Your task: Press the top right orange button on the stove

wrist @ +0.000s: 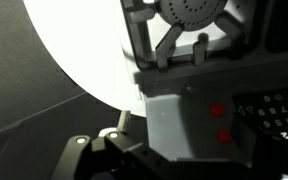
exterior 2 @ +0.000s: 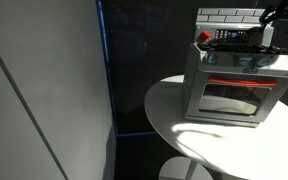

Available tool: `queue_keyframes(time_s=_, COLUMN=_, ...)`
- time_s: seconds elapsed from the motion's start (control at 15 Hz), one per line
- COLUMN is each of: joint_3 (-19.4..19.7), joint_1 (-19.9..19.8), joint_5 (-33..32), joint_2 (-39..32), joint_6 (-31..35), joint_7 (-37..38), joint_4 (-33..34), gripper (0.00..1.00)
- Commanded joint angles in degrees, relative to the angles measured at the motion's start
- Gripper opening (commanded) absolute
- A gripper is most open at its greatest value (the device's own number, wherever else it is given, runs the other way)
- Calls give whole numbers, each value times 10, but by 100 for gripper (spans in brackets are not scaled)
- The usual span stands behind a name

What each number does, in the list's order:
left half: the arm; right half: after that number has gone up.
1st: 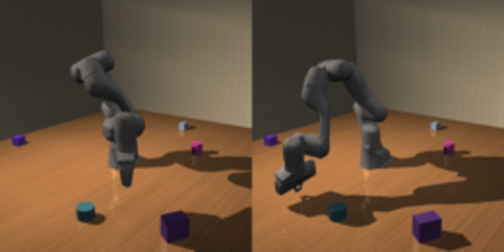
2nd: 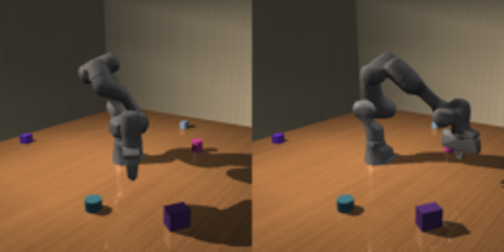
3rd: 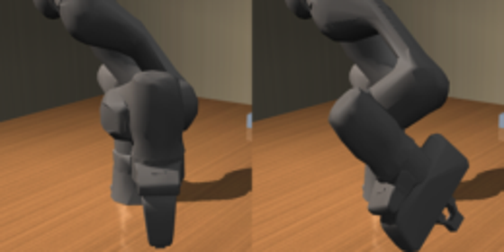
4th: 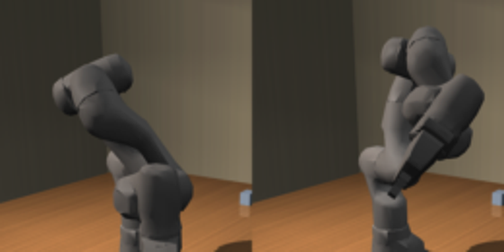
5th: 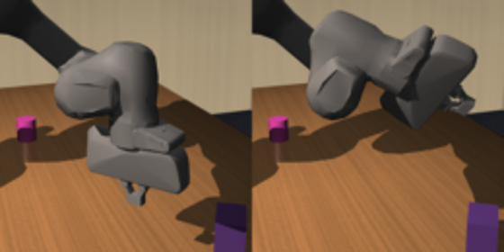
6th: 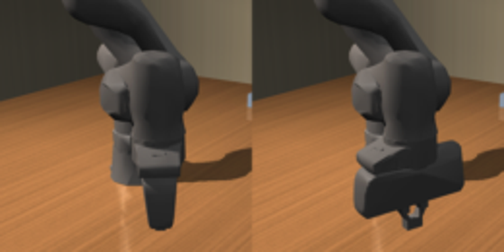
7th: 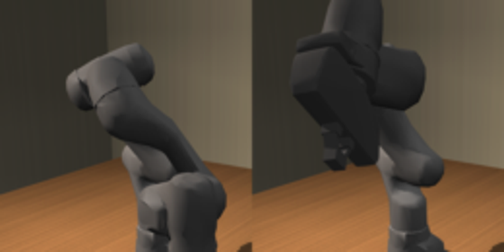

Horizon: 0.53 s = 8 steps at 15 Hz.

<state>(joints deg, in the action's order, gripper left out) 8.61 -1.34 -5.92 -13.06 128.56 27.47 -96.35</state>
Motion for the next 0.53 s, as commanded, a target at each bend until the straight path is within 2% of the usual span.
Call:
queue_keyframes(time_s=0.0, joint_3=-10, joint_1=-10, joint_5=24, joint_2=37, joint_6=-47, joint_7=-39, joint_4=-22, gripper=100)
queue_keyframes(time_s=0.47, joint_3=-22, joint_1=-14, joint_5=60, joint_2=89, joint_6=-128, joint_7=-131, joint_4=-59, gripper=100)
